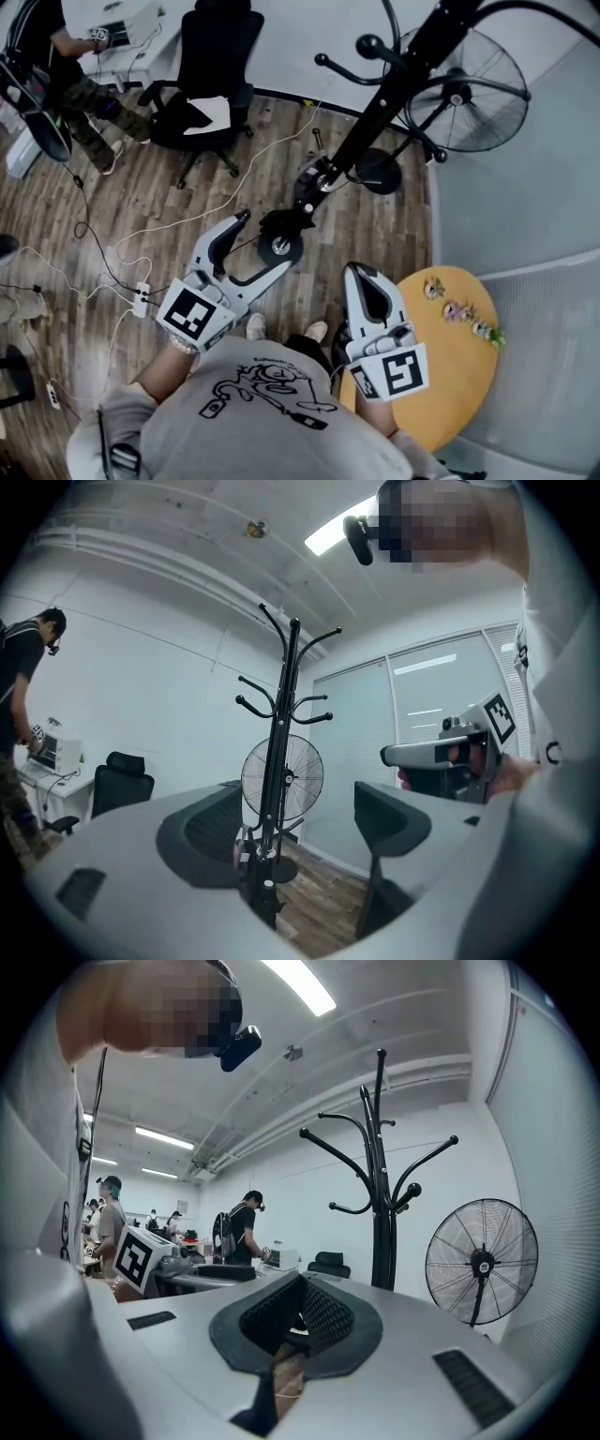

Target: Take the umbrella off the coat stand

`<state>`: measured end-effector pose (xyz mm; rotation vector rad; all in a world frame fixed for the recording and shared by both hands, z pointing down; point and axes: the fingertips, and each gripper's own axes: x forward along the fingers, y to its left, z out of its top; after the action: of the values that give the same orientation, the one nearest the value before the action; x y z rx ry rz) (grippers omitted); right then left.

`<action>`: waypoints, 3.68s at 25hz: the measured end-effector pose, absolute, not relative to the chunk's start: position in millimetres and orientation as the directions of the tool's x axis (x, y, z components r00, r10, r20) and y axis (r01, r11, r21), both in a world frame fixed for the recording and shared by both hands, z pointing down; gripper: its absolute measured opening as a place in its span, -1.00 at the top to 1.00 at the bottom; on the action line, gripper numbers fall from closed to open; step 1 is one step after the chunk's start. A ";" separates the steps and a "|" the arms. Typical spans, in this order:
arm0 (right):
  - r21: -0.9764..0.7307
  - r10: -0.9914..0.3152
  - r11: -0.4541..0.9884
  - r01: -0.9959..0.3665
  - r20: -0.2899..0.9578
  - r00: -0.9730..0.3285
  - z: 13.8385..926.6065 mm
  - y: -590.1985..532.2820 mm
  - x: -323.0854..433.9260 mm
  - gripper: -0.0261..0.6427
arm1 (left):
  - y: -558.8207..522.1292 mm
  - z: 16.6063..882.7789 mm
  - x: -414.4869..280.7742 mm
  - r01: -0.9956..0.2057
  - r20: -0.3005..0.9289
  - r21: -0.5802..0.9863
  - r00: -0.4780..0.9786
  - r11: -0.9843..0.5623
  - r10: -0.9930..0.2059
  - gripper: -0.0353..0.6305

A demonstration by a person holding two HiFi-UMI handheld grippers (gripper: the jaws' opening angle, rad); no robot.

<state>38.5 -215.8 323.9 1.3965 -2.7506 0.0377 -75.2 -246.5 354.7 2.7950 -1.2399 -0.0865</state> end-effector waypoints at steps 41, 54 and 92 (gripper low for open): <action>0.031 -0.852 0.522 -0.852 0.059 -0.520 319.1 -215.4 77.2 0.87 | -317.2 584.4 -19.1 -0.764 0.249 0.057 0.634 -0.642 -0.732 -0.06; 0.036 -0.855 0.517 -0.855 0.065 -0.514 319.9 -216.9 92.8 0.87 | -327.1 633.3 -10.7 -0.817 0.299 0.085 0.567 -0.570 -0.768 -0.04; 0.057 -0.895 0.443 -0.895 0.081 -0.438 313.1 -220.3 128.4 0.87 | -408.8 768.7 23.9 -0.854 0.583 0.068 0.454 -0.516 -0.674 -0.12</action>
<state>128.4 -220.3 313.1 1.6080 -2.5833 -0.0080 23.9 -408.8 768.7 2.3568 -1.2951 0.7106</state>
